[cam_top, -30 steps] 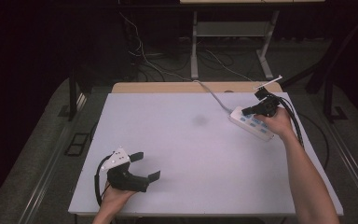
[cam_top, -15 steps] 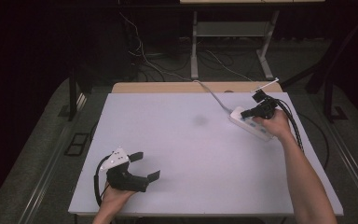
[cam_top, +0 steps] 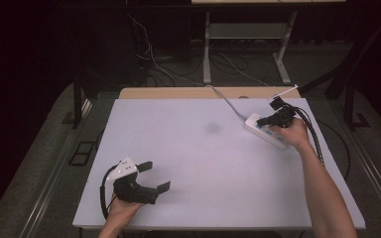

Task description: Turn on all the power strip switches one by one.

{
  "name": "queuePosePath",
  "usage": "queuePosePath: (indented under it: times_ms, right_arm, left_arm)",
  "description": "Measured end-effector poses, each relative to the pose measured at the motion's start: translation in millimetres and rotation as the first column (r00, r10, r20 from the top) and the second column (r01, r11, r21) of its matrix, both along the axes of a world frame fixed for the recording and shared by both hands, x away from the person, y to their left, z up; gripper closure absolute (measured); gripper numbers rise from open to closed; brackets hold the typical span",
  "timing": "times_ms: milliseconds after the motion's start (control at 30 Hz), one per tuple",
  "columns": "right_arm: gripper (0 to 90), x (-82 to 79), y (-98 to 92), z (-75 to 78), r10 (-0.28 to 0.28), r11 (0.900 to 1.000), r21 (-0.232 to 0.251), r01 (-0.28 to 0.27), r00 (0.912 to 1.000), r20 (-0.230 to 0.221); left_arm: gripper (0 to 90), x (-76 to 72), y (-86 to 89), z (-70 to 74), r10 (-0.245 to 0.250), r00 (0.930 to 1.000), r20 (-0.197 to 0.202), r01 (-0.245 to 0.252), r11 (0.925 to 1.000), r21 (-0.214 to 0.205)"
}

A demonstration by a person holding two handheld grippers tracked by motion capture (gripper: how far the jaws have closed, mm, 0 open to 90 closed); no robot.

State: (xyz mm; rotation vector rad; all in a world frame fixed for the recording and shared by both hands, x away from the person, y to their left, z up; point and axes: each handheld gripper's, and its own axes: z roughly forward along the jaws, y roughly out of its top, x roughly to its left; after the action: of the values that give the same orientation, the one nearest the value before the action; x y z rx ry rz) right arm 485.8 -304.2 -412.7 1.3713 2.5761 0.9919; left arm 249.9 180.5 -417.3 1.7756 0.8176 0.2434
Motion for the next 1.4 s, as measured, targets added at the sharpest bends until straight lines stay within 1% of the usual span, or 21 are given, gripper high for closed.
queuePosePath:
  times_ms: [200, 300, 433, 533, 667, 933, 1133, 1400]
  right_arm:
    - [90.0, 0.4, -2.2, -1.6, 0.0, 0.9998, 0.019, 0.0, 1.0, -0.003]
    - [90.0, 0.2, -2.1, -1.9, 0.002, 0.9998, 0.018, -0.002, 1.0, -0.001]
    - [90.0, -0.1, -0.5, -1.5, 0.009, 1.0, -0.001, -0.009, 0.9999, 0.008]
    - [90.0, -0.2, 0.2, -1.8, 0.014, 0.9999, 0.003, -0.014, 0.9999, 0.002]
    - [90.0, -0.4, 2.1, -1.0, 0.018, 0.9997, -0.018, -0.018, 0.9998, 0.008]
    - [90.0, -0.8, 2.3, -2.3, 0.012, 0.9998, -0.015, -0.012, 0.9999, 0.006]
    - [90.0, -3.7, 5.3, -3.5, 0.005, 0.9994, -0.035, -0.004, 0.9997, 0.025]
    - [90.0, -5.0, 4.7, -4.1, 0.008, 0.9995, -0.03, -0.006, 0.9992, 0.038]
  left_arm:
    - [0.0, -0.1, -0.4, -0.2, -0.002, 1.0, -0.001, 0.002, 1.0, 0.003]
    - [0.0, 0.0, -0.7, -0.4, -0.003, 1.0, -0.002, 0.003, 1.0, 0.003]
    - [0.0, -0.1, -1.2, -0.5, -0.004, 1.0, -0.002, 0.004, 1.0, 0.005]
    - [0.0, -0.1, -1.2, -0.4, -0.003, 1.0, -0.001, 0.003, 1.0, 0.007]
    - [0.0, -0.5, -1.2, 0.0, -0.001, 1.0, 0.001, 0.001, 1.0, 0.007]
    - [0.0, -1.1, -1.2, 0.2, -0.004, 1.0, 0.003, 0.004, 1.0, 0.009]
    - [0.0, -1.6, -2.7, 0.5, -0.007, 1.0, 0.005, 0.007, 0.9999, 0.013]
    - [0.0, -1.5, -1.3, 0.3, -0.003, 1.0, 0.005, 0.003, 0.9999, 0.01]
